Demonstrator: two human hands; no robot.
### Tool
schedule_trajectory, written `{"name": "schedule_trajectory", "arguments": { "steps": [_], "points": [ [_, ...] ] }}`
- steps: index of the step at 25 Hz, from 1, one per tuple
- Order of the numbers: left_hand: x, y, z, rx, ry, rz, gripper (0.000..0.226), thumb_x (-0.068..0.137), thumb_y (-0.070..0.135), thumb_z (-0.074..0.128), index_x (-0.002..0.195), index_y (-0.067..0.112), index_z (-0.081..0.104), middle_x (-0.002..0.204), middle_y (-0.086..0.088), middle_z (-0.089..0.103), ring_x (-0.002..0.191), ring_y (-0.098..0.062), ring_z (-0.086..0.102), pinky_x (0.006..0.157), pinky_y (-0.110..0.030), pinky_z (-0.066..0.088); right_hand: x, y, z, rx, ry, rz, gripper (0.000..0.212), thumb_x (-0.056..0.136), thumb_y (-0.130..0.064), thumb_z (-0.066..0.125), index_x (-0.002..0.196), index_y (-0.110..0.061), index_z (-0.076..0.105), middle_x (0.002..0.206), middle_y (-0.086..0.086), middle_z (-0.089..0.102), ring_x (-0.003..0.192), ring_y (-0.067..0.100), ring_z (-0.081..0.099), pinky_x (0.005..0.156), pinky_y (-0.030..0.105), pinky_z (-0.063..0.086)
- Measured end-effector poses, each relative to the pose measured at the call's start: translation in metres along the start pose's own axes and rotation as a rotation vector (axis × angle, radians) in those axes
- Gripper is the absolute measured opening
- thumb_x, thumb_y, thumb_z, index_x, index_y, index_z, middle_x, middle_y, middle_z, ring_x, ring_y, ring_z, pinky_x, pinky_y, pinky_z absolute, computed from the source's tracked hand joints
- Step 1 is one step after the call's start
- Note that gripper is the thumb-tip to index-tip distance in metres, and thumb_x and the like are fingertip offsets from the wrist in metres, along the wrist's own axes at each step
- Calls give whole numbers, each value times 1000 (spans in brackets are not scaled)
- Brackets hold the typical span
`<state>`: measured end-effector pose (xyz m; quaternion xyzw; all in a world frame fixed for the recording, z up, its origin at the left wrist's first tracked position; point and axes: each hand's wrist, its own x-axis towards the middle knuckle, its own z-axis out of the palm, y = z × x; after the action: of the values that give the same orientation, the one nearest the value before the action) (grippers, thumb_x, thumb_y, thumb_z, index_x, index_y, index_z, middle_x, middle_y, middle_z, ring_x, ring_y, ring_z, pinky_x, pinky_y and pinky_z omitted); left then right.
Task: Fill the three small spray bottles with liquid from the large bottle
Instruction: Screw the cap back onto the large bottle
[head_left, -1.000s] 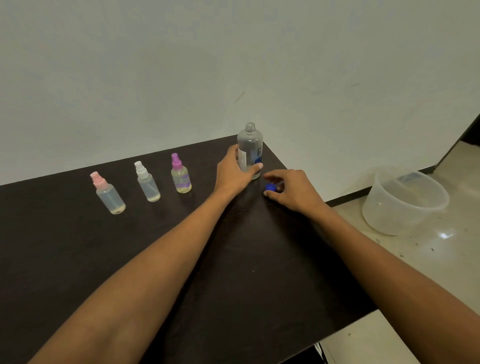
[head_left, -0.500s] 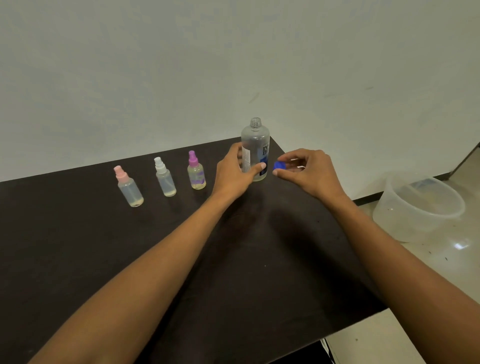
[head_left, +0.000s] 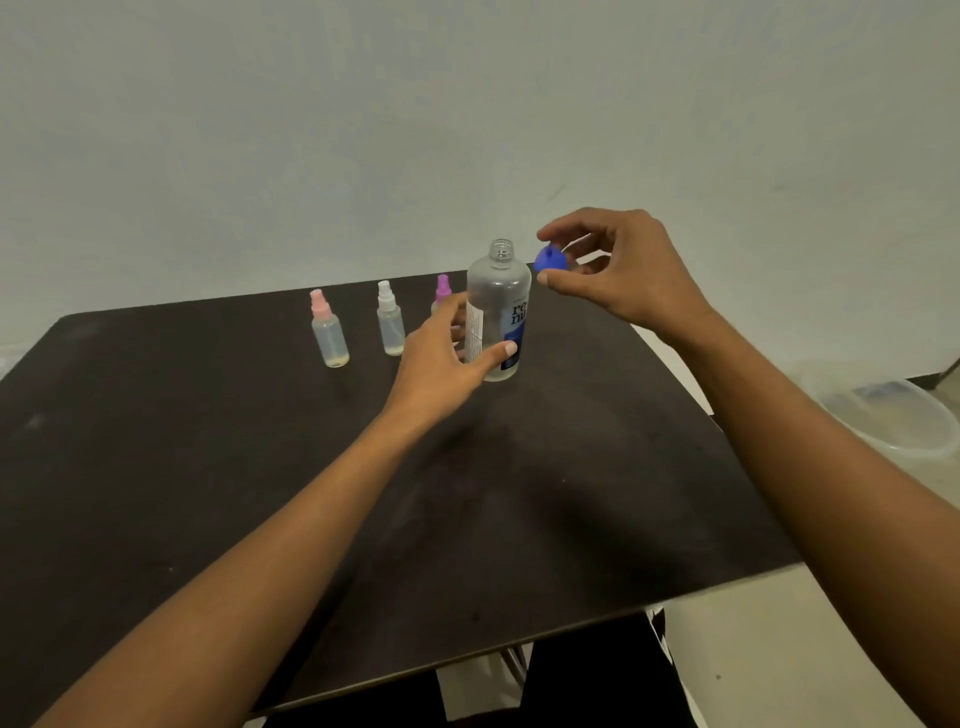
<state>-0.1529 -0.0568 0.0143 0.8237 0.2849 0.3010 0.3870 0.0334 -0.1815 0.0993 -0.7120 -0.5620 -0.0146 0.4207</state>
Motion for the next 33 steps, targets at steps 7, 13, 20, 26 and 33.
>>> {"name": "schedule_trajectory", "arguments": {
  "steps": [7,13,20,26,33],
  "points": [
    [-33,2,-26,4,20,3,75,87,47,78,151,30,44,151,3,56,135,-19,56,93,-20,44,10,-49,-3,-2,-106,-143,27,88,-20,84,114,-22,77,107,-10,77,98,1,73,80,16,58],
    [-44,5,-40,10,35,-32,79,86,50,78,154,31,42,153,3,55,138,-21,55,109,-50,48,25,-83,-4,-124,-296,-282,32,93,-9,77,122,-22,78,118,-8,76,106,6,73,91,18,59],
    [-52,12,-50,4,65,-30,77,87,47,78,153,32,43,150,2,57,136,-20,56,107,-47,50,45,-118,-13,-344,-467,-327,30,91,-27,81,121,-25,78,109,-10,75,90,-3,70,91,22,59],
    [-58,14,-51,9,68,-21,79,86,46,79,155,33,41,152,2,56,137,-21,55,108,-49,49,49,-127,-7,-427,-432,-232,49,81,-66,77,77,-17,74,64,-5,71,55,9,68,54,12,49],
    [-59,17,-54,34,61,-24,80,87,46,78,156,32,39,154,2,54,138,-22,55,109,-49,49,46,-130,-16,-293,-485,-243,48,88,-58,75,120,-23,74,108,-7,77,94,6,74,78,18,56]
  ]
}}
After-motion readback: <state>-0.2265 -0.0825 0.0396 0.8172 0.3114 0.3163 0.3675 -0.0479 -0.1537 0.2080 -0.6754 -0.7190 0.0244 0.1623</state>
